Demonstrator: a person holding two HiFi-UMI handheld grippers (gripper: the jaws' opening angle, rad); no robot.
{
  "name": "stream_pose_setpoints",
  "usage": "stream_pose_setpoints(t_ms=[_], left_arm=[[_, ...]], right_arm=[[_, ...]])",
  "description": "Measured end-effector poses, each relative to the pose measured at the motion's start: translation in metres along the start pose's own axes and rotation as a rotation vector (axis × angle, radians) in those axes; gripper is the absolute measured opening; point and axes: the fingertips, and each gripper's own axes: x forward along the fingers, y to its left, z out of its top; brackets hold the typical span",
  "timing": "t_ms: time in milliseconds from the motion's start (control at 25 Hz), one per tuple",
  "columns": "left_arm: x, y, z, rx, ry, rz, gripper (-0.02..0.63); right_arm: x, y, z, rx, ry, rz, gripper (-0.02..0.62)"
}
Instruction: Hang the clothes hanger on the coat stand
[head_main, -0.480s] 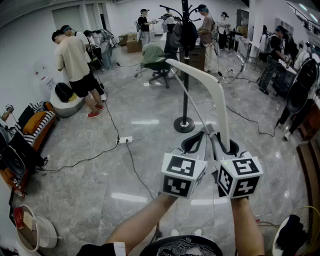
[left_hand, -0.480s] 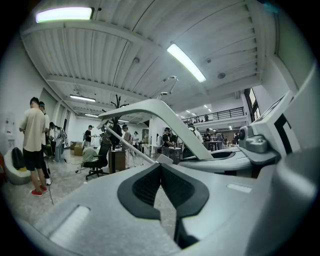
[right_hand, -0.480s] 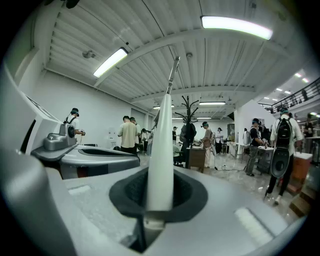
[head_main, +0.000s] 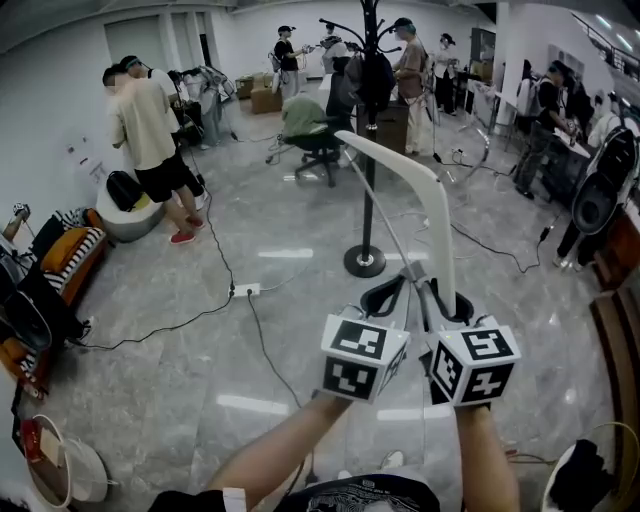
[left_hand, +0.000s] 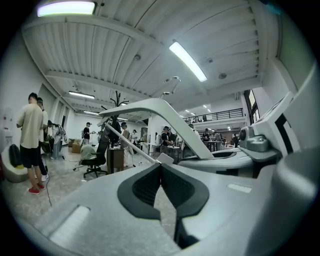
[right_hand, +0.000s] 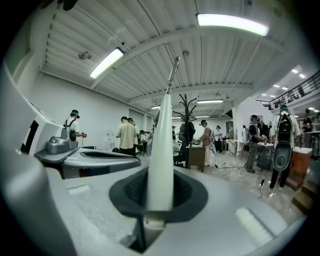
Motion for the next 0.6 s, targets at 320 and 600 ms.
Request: stream_pose_setpoints(t_ms=[320, 600], left_arm=[[0.050, 0.010, 0.005, 0.017, 0.010, 0.015, 0.006], [0.128, 0.016, 0.016, 0.025, 0.007, 0.033, 0.006]], right_arm=[[0.033, -0.036, 0.003, 0.009, -0.009, 0.019, 0.049], [0.078, -0.099, 0.015, 0.011, -0.021, 0.045, 0.049]])
